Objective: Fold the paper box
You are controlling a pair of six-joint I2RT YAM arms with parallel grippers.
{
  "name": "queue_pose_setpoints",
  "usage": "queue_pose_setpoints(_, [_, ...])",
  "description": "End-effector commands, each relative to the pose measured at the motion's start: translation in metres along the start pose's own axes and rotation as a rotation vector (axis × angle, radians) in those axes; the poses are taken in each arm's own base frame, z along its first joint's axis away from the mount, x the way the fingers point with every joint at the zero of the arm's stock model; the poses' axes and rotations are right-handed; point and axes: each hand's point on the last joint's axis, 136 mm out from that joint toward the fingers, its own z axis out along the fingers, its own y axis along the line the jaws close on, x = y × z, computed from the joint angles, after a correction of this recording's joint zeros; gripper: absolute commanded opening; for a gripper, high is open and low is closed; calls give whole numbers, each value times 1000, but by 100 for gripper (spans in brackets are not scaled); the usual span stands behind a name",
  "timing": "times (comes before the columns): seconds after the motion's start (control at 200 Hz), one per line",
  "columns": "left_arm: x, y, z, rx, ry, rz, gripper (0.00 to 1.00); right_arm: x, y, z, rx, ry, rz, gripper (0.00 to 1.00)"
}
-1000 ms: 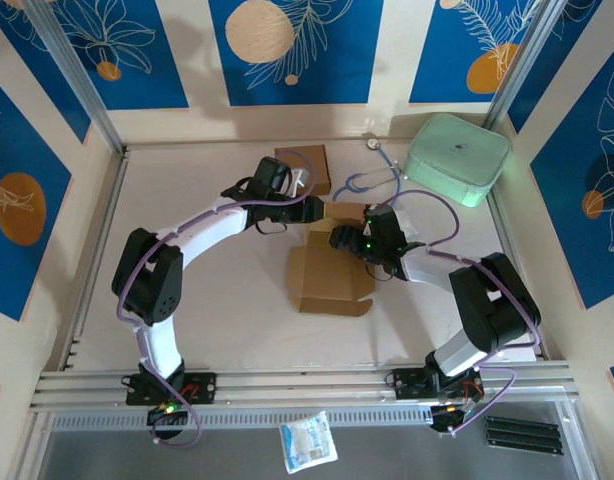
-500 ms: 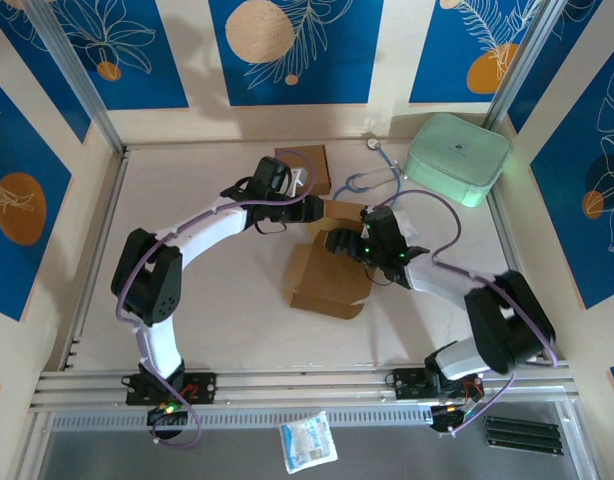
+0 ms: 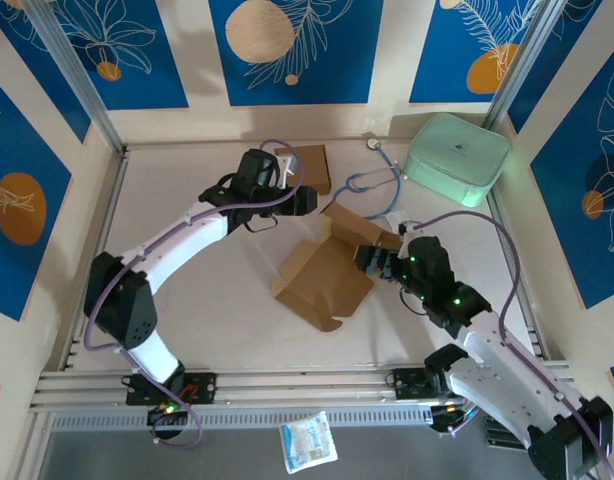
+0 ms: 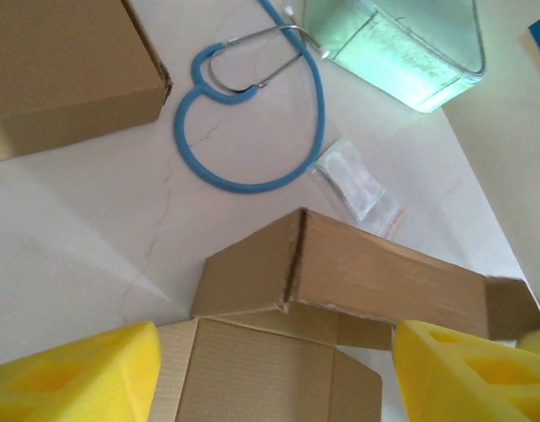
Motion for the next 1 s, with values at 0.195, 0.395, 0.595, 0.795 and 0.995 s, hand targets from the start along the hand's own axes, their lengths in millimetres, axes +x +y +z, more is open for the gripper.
queue_pose_setpoints(0.195, [75,-25,-8,-100,40,164,49,4,-71,-2,261,-26,48,94])
queue_pose_setpoints(0.395, [133,-38,27,-83,151,180,30,23,-83,20,309,48,90,80])
queue_pose_setpoints(0.595, [181,-50,62,-25,251,164,11,35,-92,29,362,48,109,57])
queue_pose_setpoints(0.795, [220,-80,96,160,370,126,1,53,-89,38,416,72,56,47])
queue_pose_setpoints(0.995, [247,-81,117,171,435,120,0,52,-85,44,438,69,48,33])
